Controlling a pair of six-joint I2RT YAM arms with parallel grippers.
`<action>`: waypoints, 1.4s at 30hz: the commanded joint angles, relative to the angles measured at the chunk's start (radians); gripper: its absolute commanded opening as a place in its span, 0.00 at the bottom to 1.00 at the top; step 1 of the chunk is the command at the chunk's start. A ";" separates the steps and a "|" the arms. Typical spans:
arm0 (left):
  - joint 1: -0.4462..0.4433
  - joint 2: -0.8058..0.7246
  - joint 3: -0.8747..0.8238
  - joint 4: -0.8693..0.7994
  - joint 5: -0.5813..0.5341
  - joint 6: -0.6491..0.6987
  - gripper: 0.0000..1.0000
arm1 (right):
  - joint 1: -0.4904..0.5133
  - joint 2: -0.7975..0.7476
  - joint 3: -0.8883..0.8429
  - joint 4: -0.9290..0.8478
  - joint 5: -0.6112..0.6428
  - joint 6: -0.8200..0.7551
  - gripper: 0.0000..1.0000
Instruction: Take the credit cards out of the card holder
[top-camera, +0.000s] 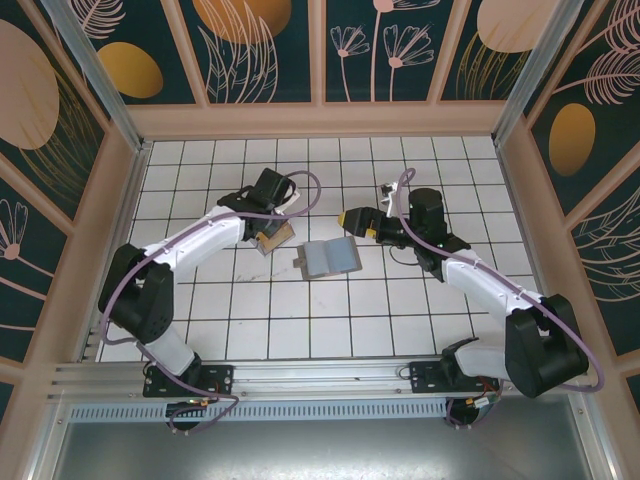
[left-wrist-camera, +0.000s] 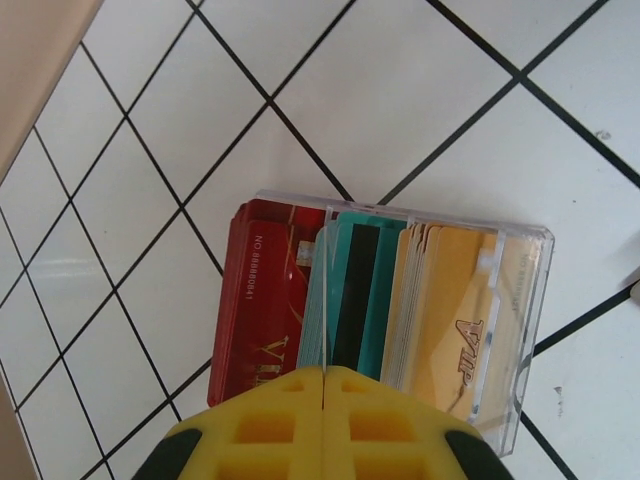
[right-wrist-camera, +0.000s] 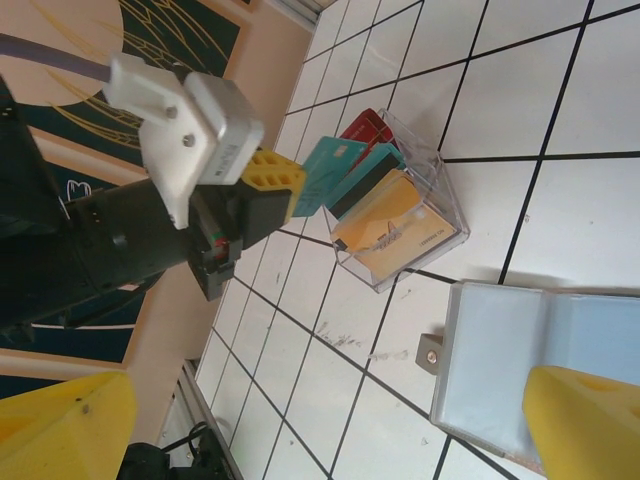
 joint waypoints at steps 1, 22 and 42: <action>0.009 0.022 0.022 0.010 0.018 0.048 0.00 | -0.009 0.002 -0.003 0.001 0.006 -0.027 0.99; 0.023 0.090 -0.050 0.078 0.015 0.045 0.00 | -0.023 0.035 0.002 0.008 -0.010 -0.024 0.99; 0.045 0.049 0.022 0.064 -0.065 -0.055 0.39 | -0.027 0.050 0.007 0.005 -0.006 -0.024 0.99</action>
